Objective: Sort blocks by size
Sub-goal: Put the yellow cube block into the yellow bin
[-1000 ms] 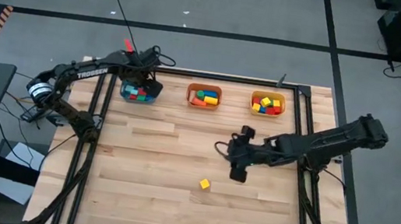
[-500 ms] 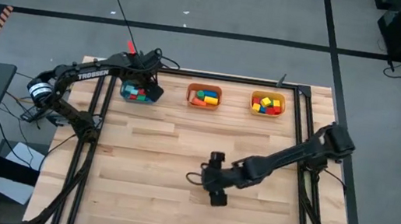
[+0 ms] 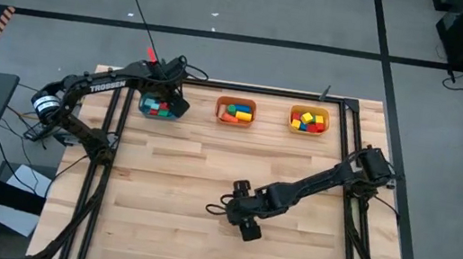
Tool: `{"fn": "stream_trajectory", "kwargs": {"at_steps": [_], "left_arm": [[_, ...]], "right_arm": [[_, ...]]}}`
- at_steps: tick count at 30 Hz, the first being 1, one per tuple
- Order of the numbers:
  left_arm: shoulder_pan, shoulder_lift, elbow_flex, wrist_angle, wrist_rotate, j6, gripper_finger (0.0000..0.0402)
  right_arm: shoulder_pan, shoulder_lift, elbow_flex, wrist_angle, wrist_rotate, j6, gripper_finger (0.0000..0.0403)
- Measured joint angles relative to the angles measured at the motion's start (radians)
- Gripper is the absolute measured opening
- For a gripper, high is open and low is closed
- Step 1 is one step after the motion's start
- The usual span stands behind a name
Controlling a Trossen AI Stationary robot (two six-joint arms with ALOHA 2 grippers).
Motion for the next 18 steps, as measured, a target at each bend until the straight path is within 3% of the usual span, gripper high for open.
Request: {"fn": "stream_trajectory", "kwargs": {"at_steps": [11, 18], "left_arm": [[0.000, 0.000, 0.000, 0.036, -0.002, 0.002, 0.0198], [-0.001, 0.000, 0.000, 0.041, -0.003, 0.025, 0.0198]], "right_arm": [[-0.003, 0.044, 0.000, -0.007, -0.020, -0.030, 0.0243], [-0.009, 0.042, 0.000, -0.013, -0.027, 0.182, 0.0143]]}}
